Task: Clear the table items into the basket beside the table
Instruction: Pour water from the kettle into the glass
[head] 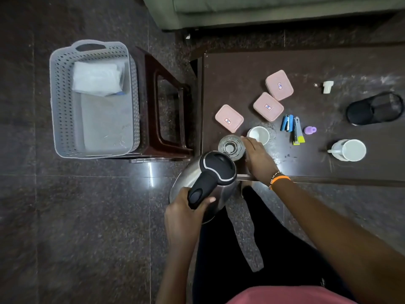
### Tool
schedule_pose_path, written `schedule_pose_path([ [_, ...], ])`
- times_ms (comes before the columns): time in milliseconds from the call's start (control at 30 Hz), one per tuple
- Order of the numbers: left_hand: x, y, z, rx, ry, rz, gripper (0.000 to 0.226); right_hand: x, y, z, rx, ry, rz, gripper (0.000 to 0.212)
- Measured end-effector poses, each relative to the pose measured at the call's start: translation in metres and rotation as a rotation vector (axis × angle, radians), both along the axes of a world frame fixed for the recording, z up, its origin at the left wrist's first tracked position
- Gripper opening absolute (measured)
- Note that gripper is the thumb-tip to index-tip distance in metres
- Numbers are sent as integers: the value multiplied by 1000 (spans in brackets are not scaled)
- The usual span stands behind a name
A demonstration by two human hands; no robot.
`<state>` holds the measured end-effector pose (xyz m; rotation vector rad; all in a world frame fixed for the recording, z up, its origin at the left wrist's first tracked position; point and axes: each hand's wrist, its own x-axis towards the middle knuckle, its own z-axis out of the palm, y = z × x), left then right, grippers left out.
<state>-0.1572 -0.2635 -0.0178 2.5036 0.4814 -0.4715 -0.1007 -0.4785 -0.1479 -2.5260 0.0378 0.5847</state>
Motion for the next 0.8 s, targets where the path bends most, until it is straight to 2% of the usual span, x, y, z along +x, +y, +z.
schedule_pose_path([
  [133,10,-8,-4,3,25,25,42,-17,-4,-2,-30,53,20,69],
  [800,28,-26,-12,35,138,-35,40,-16,-9,-17,-69,281,98,93],
])
